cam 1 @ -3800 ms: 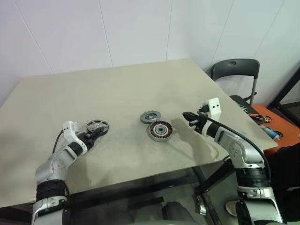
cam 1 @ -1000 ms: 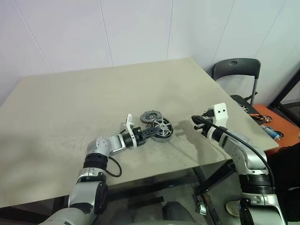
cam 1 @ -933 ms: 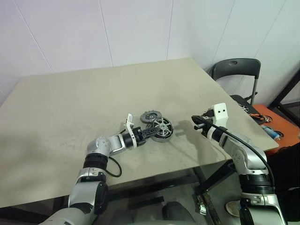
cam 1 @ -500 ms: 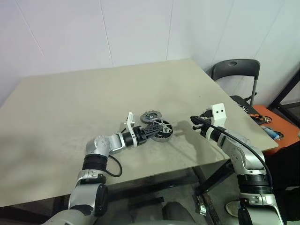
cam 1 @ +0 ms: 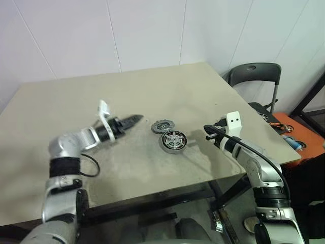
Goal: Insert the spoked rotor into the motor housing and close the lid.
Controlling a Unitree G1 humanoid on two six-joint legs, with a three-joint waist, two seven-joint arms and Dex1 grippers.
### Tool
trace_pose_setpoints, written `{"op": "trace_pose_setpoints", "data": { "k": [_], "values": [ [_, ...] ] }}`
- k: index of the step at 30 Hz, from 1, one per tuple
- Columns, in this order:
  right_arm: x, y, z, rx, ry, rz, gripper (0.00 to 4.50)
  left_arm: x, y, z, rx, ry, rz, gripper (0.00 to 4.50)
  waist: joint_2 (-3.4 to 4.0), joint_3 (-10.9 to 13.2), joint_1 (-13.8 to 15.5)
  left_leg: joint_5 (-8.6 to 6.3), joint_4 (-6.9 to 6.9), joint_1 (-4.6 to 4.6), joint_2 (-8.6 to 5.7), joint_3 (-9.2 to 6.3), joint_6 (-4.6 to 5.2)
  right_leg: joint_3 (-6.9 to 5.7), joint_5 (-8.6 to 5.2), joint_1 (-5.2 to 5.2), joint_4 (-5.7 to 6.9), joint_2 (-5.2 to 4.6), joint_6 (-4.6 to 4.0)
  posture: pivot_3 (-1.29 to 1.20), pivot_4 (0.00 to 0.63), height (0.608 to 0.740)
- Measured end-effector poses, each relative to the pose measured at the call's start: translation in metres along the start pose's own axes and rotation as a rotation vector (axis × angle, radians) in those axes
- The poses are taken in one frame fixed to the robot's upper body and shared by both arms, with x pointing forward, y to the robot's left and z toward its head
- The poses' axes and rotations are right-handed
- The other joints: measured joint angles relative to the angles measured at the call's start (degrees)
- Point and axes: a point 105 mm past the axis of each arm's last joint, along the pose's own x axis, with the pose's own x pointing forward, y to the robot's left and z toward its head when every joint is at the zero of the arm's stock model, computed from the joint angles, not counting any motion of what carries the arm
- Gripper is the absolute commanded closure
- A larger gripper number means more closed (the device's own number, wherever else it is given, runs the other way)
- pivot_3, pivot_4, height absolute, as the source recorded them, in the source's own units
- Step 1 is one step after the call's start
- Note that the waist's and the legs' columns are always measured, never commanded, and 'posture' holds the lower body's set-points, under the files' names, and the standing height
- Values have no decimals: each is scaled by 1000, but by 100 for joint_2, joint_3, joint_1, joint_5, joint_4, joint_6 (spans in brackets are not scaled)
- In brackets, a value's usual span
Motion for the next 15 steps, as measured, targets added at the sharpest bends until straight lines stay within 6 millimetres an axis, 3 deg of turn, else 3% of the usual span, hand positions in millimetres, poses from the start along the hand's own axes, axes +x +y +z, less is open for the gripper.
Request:
{"op": "trace_pose_setpoints", "data": {
  "k": [3,7,11,15],
  "values": [
    [9,25,18,-9,-34,116,4500,-11,6,14,100,-32,49,1470,5,5,8,0,-2,-6,0,-1,0,0,9,-5,-1,-2,13,0,0,740],
    [16,54,37,-43,-64,255,4500,-22,17,15,334,-24,119,1470,4,6,46,0,-7,-11,0,-4,-1,-4,21,-6,-2,-6,-4,0,0,740],
    [21,77,33,-61,-32,368,4500,-35,18,13,472,-10,109,1470,5,7,39,0,1,-34,-1,-5,-1,-7,21,-22,-2,-10,-4,0,0,740],
    [30,110,24,-126,34,515,4500,-35,17,13,488,-10,105,1470,4,8,25,0,6,-33,0,-6,0,-8,19,-22,1,-8,0,0,0,740]
  ]
}}
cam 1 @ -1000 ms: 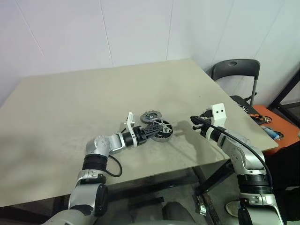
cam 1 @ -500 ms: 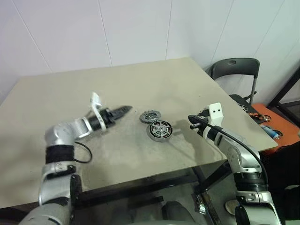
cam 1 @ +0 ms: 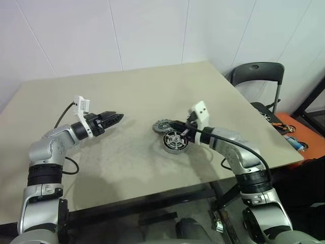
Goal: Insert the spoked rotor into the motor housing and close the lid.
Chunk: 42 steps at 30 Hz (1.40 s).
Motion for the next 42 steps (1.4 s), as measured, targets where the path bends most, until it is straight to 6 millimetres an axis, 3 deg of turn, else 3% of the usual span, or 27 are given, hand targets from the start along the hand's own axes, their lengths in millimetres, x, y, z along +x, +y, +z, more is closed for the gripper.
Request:
{"op": "trace_pose_setpoints", "data": {
  "k": [4,8,14,21,24,28,32,36,39,41,42],
  "values": [
    [22,2,-16,-10,50,11,4500,0,-4,-4,-2,7,-4,1470,0,0,-6,0,1,-2,0,0,0,0,3,0,0,-1,-3,0,0,740],
    [36,-13,-23,-21,67,-57,4500,0,-5,-18,-35,26,2,1470,0,0,-4,0,0,-4,0,-3,0,-1,5,-4,3,-1,-4,0,0,740],
    [32,-41,-44,4,96,-188,4500,-2,-8,-21,-45,42,14,1470,0,0,-8,0,1,-5,-1,-5,0,-2,5,-3,3,-3,-4,0,0,740],
    [28,-34,-50,-46,101,-167,4500,-3,-8,-25,-61,56,24,1470,0,-1,-14,0,2,12,-1,-6,0,-2,4,8,11,0,-3,0,0,740],
    [29,-27,-50,-75,102,-147,4500,-1,-8,-24,-65,56,23,1470,-2,-3,-15,0,2,25,-1,-6,0,-2,3,17,13,0,-2,0,0,740],
    [31,-24,-46,27,50,-135,4500,1,-7,-21,-66,52,19,1470,0,-1,-19,0,2,26,0,-6,0,-1,4,17,17,2,-4,0,0,740],
    [20,-37,-22,220,-73,-145,4500,4,-9,-23,-76,53,13,1470,0,-1,-7,0,3,22,-1,-7,0,-2,4,16,15,0,-4,0,0,740],
    [13,-46,-8,227,-103,-168,4500,6,-10,-25,-85,50,6,1470,0,-1,-11,0,0,24,0,-7,0,-2,4,16,15,1,-4,0,0,740],
    [9,-46,-27,144,-4,-190,4500,6,-11,-27,-90,52,7,1470,1,-1,-13,0,0,23,0,-5,0,-2,3,15,13,1,-3,0,0,740],
    [7,-40,-54,81,98,-177,4500,6,-10,-27,-90,52,8,1470,0,-1,-14,0,0,20,0,-5,0,-1,3,14,11,1,-3,0,0,740],
    [6,-38,-54,50,98,-176,4500,6,-10,-28,-92,53,10,1470,5,-1,-13,0,1,18,-1,-3,0,0,3,12,12,0,-2,0,0,740]
  ]
}}
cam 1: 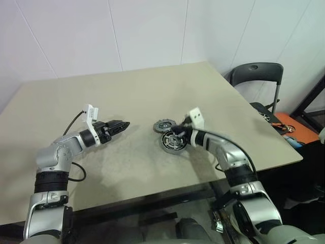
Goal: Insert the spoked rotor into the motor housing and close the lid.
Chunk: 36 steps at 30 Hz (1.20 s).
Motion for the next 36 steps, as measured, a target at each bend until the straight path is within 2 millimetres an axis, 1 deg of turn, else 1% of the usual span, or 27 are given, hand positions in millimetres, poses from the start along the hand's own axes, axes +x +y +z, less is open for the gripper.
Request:
{"op": "trace_pose_setpoints", "data": {
  "k": [2,6,8,9,10,12,13,16,18,19,22,23,28,31,33,36],
  "values": [
    [0,3,1,-53,15,6,4500,1,0,0,-1,0,-2,1470,-8,-5,-19,0,0,7,1,0,0,1,0,3,1,2,0,0,0,740],
    [-1,1,1,-66,11,-6,4500,0,2,-2,-13,3,4,1470,-8,-5,-16,0,0,13,1,0,0,0,0,8,5,2,0,0,0,740],
    [-1,1,2,-30,-1,-6,4500,0,2,-2,-14,3,6,1470,-8,-4,-15,0,2,11,1,0,0,1,0,8,5,2,0,0,0,740],
    [-2,2,4,30,-24,3,4500,1,2,-3,-15,2,6,1470,-8,-4,-14,0,2,11,1,0,0,1,0,8,5,2,0,0,0,740],
    [-3,2,9,89,-51,14,4500,1,2,-3,-17,2,4,1470,-6,-2,-7,0,2,10,1,-1,0,1,1,7,5,2,-1,0,0,740],
    [-10,2,24,175,-118,43,4500,2,1,-3,-19,1,2,1470,-5,-1,4,0,2,8,1,-2,0,0,1,6,4,2,-1,0,0,740],
    [-16,0,35,212,-162,55,4500,2,1,-3,-20,0,1,1470,-4,-1,7,0,1,6,1,-2,0,0,1,5,4,1,-2,0,0,740],
    [-40,-4,62,195,-228,87,4500,1,1,-3,-21,-1,-3,1470,-3,0,29,0,1,0,0,-4,0,-3,0,5,-3,0,-1,0,0,740],
    [-55,-9,67,146,-223,70,4500,0,1,-3,-21,2,-5,1470,-4,-1,25,0,1,0,0,-3,0,-3,0,6,-8,0,0,0,0,740],
    [-59,-13,63,139,-208,55,4500,-2,2,-4,-21,5,-6,1470,-5,-1,20,0,0,1,0,-2,0,-3,-1,6,-8,0,1,0,0,740],
    [-68,-23,40,157,-144,7,4500,-5,2,-4,-10,16,-9,1470,-3,1,3,0,0,2,0,3,1,0,-4,3,-6,2,5,0,0,740],
    [-69,-25,36,161,-132,-3,4500,-6,3,-3,-5,17,-12,1470,-1,2,-2,0,0,4,0,5,1,2,-7,3,-3,2,11,0,0,740],
    [-82,-41,34,141,-123,-76,4500,-15,13,-6,-9,46,14,1470,-1,3,15,0,2,7,1,8,1,4,-13,5,-1,3,19,0,0,740],
    [-90,-47,24,153,-107,-106,4500,-18,16,-6,1,53,22,1470,-2,3,30,0,2,4,0,8,1,4,-13,6,-4,1,19,0,0,740],
    [-96,-49,15,139,-70,-122,4500,-18,16,-7,7,58,22,1470,-2,3,32,0,2,1,0,8,1,4,-12,5,-8,0,18,0,0,740],
    [-103,-47,3,118,-24,-118,4500,-18,19,-10,-1,67,30,1470,-3,4,23,-1,1,1,0,8,1,4,-12,4,-8,1,19,0,0,740]
  ]
}}
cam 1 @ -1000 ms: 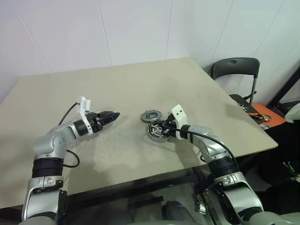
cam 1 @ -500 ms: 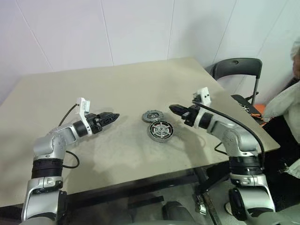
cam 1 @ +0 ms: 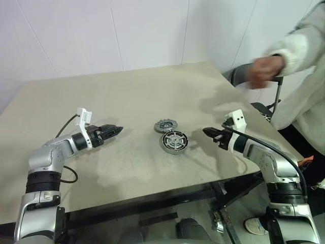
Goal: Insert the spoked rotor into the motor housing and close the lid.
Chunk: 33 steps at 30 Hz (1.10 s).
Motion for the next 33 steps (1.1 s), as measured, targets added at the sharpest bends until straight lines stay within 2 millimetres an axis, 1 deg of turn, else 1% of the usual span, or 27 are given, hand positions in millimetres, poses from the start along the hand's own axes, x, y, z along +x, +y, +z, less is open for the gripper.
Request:
{"op": "trace_pose_setpoints", "data": {
  "k": [4,20,33],
  "values": [
    [-1,3,1,-10,-3,8,4500,3,-2,-1,1,6,-8,1470,0,0,-11,0,3,8,0,2,0,2,-1,3,6,2,1,0,0,740],
    [0,2,2,-28,-9,-3,4500,3,-2,-1,1,6,-9,1470,-1,1,-3,0,3,7,0,2,0,2,-1,3,6,1,1,0,0,740],
    [6,7,5,-51,-8,13,4500,3,-1,-1,0,6,-7,1470,-1,1,-2,0,3,7,0,2,0,2,-1,3,6,1,1,0,0,740]
  ]
}}
